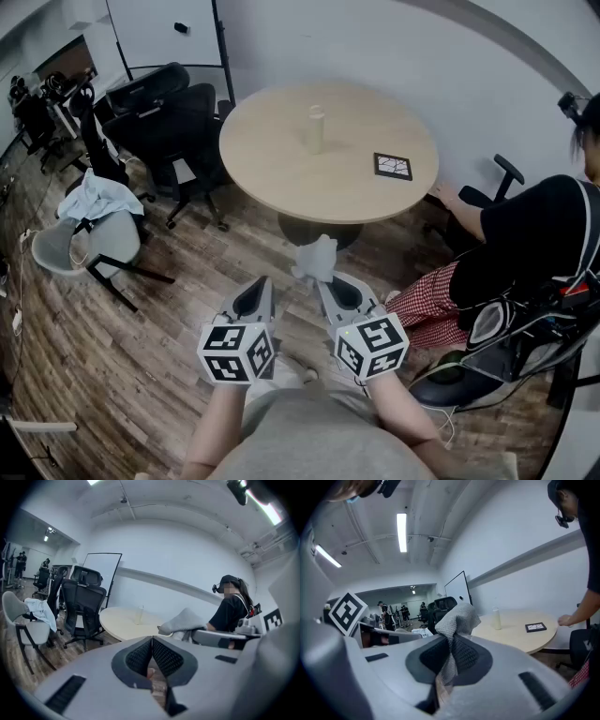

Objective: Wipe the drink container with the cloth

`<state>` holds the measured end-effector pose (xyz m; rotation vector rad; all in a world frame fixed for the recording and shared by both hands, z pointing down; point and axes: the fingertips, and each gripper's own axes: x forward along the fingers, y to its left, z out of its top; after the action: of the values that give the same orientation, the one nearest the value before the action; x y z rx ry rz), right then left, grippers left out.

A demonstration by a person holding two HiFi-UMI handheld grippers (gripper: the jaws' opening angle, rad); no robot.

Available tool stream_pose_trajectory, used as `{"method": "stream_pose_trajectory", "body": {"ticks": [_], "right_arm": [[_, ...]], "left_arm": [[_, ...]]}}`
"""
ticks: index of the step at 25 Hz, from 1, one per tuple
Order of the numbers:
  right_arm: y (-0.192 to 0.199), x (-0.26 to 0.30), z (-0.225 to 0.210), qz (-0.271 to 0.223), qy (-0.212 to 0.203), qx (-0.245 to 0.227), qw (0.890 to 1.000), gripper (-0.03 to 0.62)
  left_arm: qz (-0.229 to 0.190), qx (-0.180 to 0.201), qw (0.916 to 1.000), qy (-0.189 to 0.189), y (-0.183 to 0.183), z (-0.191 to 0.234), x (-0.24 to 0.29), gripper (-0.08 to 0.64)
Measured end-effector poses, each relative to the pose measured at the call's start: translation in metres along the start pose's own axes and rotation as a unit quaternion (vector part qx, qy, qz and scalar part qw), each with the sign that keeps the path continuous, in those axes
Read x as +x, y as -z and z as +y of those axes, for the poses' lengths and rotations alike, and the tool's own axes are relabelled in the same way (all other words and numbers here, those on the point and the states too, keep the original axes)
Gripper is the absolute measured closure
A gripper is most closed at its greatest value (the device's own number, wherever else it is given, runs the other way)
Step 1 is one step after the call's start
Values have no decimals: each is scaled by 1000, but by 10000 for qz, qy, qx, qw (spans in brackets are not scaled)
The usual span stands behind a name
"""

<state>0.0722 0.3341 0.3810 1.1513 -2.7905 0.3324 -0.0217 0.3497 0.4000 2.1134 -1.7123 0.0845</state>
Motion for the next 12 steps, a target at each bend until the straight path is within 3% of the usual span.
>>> {"method": "stream_pose_trajectory", "body": {"ticks": [12], "right_arm": [[9,-3,0,59,-117,13,9999,584]], "left_arm": [[116,-28,9999,-72,12,-4,-2,557]]}}
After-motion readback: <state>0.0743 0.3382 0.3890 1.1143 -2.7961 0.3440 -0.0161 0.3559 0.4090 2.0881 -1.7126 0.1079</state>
